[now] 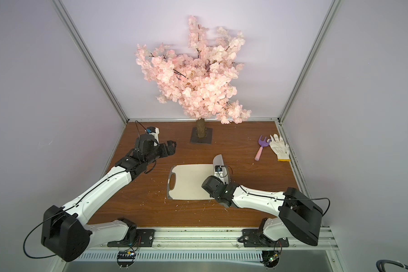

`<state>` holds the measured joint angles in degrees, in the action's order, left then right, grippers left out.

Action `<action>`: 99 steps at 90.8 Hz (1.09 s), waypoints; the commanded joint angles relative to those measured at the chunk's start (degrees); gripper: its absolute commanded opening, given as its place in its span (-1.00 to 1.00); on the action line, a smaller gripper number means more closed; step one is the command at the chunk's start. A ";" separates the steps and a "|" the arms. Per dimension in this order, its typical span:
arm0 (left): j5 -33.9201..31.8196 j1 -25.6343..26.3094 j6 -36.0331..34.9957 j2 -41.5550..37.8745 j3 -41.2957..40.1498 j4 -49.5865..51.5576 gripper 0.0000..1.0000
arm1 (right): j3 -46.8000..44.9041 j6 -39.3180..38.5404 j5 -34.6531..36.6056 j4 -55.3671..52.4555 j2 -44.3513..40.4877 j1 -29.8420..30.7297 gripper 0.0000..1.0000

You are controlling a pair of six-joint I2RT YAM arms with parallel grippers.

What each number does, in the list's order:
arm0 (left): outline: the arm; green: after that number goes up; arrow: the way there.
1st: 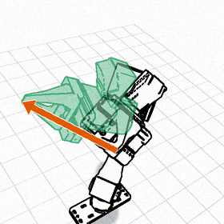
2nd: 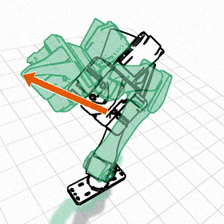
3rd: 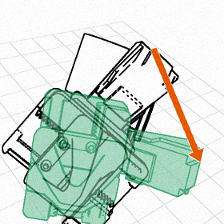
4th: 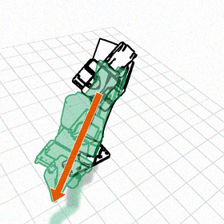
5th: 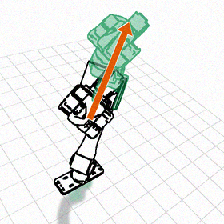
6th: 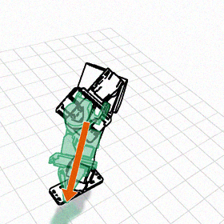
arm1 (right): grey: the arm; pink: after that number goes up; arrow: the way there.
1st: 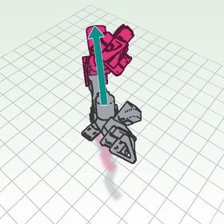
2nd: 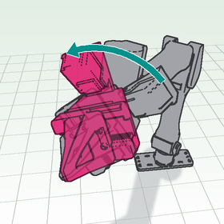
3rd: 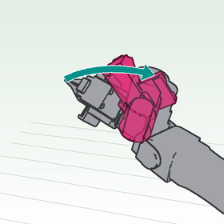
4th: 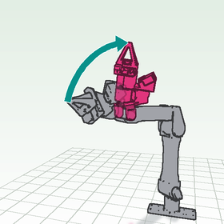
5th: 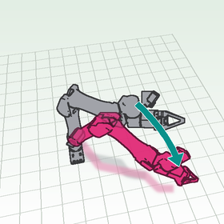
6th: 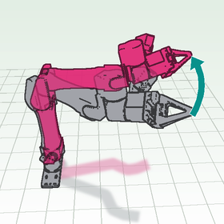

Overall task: Align the knife with the edge of the cutting board
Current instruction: Place the knife at the edge of the cutting board.

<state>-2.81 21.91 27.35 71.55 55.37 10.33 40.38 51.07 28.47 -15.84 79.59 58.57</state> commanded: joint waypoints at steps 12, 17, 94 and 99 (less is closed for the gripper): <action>1.03 -0.73 0.81 0.78 1.14 0.13 1.00 | 0.46 5.33 6.03 -0.89 -0.48 2.18 -1.00; 0.93 -0.73 0.85 0.99 1.02 0.05 1.00 | 0.47 6.07 6.35 -1.57 -0.80 2.59 -1.00; 1.05 -0.64 0.87 2.95 1.22 0.44 1.00 | -3.07 13.44 7.99 -3.34 0.17 8.34 -0.86; 1.03 -0.66 0.85 3.11 1.19 0.44 1.00 | -3.20 13.52 7.92 -3.08 0.26 8.44 -0.82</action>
<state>-2.11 21.85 28.21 73.84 55.37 10.33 37.23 63.31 33.54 -19.35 80.25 66.65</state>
